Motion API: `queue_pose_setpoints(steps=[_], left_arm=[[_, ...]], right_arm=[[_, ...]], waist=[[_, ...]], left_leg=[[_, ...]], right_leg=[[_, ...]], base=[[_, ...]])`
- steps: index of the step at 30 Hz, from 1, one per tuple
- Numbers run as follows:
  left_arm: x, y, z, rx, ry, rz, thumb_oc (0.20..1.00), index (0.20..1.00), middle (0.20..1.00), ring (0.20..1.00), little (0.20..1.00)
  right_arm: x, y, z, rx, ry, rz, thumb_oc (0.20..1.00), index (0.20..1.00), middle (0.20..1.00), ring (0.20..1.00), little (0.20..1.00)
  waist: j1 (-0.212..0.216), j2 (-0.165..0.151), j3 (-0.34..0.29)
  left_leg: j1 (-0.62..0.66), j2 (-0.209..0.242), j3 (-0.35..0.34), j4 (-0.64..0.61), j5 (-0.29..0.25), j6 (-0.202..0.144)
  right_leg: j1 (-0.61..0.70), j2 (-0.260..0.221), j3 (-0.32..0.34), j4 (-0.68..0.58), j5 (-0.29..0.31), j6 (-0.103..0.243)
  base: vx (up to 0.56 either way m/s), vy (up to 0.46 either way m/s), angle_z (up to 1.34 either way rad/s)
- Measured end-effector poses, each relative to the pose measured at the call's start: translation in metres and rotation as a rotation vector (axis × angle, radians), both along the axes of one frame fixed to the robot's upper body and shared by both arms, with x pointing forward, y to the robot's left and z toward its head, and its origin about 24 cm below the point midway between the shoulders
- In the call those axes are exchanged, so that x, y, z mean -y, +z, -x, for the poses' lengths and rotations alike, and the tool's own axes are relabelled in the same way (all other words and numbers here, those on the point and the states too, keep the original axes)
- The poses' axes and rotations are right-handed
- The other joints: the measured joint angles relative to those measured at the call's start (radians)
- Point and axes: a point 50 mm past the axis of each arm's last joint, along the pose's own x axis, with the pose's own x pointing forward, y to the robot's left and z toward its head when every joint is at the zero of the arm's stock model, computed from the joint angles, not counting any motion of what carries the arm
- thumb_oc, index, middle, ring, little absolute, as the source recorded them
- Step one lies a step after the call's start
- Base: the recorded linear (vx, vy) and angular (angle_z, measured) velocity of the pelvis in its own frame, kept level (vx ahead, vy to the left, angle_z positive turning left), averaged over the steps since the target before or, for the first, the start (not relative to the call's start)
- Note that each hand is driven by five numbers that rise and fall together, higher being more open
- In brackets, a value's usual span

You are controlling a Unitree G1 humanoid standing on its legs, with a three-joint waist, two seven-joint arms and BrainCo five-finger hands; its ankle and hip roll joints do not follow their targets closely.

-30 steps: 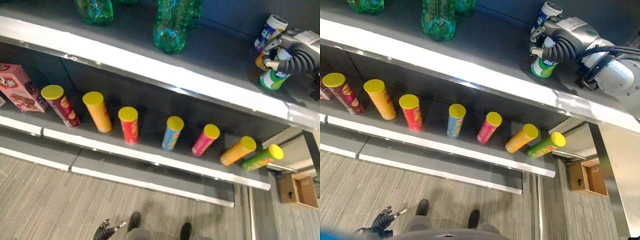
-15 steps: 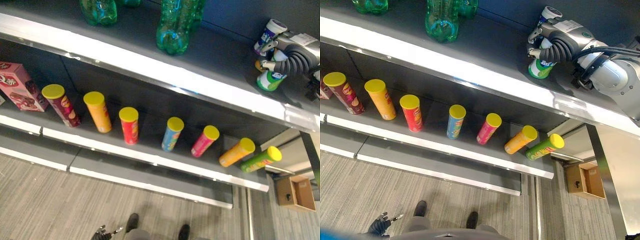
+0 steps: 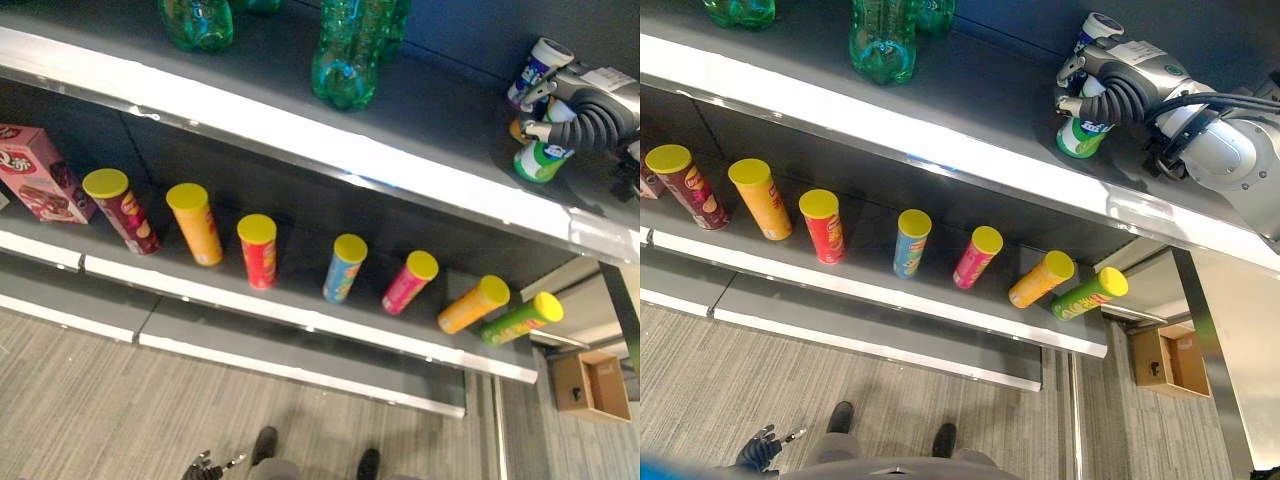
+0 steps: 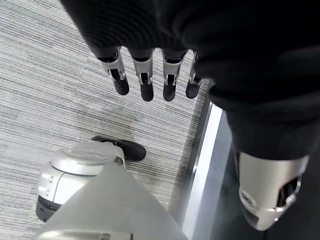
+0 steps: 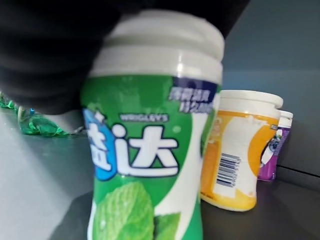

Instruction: Put the goods on the table back onto the shelves and tidy them up.

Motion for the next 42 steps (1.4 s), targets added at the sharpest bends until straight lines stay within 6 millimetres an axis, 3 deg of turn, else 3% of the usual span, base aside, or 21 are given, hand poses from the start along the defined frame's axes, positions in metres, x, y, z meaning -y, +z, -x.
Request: queue_pose_setpoints(steps=[42], left_arm=[[-0.001, -0.001, 0.001, -0.012, 0.005, -0.005, 1.0, 1.0, 1.0, 1.0, 1.0]], right_arm=[[0.006, -0.013, -0.002, -0.037, -0.022, -0.039, 0.2, 0.2, 0.2, 0.2, 0.2]], waist=[[-0.003, -0.002, -0.011]], left_leg=[[0.013, 0.0, 0.0, 0.0, 0.001, 0.001]], right_leg=[[0.014, -0.004, -0.001, 0.0, 0.0, 0.0]], base=[[0.0, 0.0, 0.0]])
